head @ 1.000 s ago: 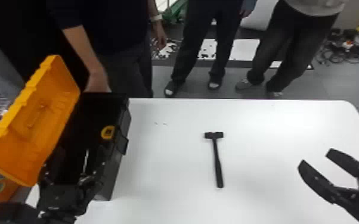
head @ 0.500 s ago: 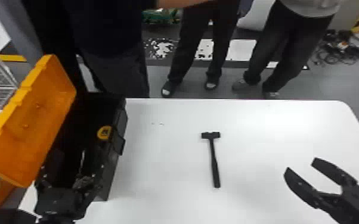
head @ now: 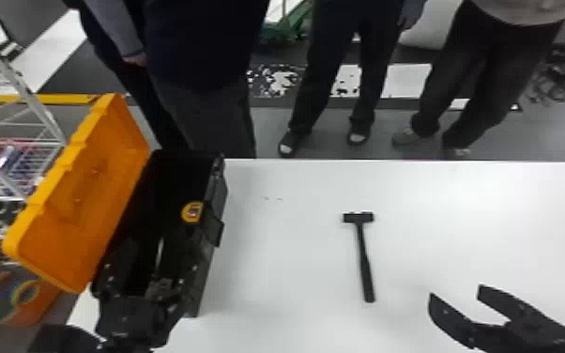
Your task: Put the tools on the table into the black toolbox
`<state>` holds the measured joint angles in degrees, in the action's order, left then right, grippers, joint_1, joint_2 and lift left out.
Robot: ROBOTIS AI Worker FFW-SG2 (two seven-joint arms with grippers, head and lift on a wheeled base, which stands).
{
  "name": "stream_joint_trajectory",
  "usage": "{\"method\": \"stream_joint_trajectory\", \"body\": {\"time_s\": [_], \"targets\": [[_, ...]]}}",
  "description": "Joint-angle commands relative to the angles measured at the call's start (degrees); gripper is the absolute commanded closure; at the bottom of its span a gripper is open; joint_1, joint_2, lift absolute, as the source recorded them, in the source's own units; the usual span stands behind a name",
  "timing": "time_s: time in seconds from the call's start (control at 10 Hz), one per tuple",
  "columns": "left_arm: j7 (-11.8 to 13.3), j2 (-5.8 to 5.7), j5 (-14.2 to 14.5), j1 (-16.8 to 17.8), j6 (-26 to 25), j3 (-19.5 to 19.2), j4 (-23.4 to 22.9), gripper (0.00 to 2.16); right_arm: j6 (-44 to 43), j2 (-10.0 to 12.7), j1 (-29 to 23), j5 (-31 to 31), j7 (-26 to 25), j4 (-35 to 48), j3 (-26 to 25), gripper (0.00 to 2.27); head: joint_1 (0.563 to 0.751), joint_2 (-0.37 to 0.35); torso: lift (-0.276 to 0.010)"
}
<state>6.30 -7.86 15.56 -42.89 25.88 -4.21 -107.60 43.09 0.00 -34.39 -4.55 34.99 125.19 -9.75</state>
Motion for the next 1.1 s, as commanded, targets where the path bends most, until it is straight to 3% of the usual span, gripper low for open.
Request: {"method": "stream_joint_trajectory", "body": {"time_s": [0.0,0.5,1.0], "targets": [[0.1,-0.22,0.0,-0.1,0.0,0.2,-0.1,0.03,7.3,0.1,1.7,2.9,-2.6,1.6,3.7,0.09,0.695,0.168,-0.039],[0.4,-1.10,0.0,-0.7,0.0,1.0,0.0,0.03,30.0,0.1,11.8,5.5,-17.8,2.5,12.7,0.12,0.695,0.210,-0.039],[0.4,-2.07,-0.4,-0.8,-0.2,2.4,-0.1,0.03,38.6,0.1,23.3,3.9,-28.7,-4.0,17.4,0.12,0.695,0.212,-0.039]]}}
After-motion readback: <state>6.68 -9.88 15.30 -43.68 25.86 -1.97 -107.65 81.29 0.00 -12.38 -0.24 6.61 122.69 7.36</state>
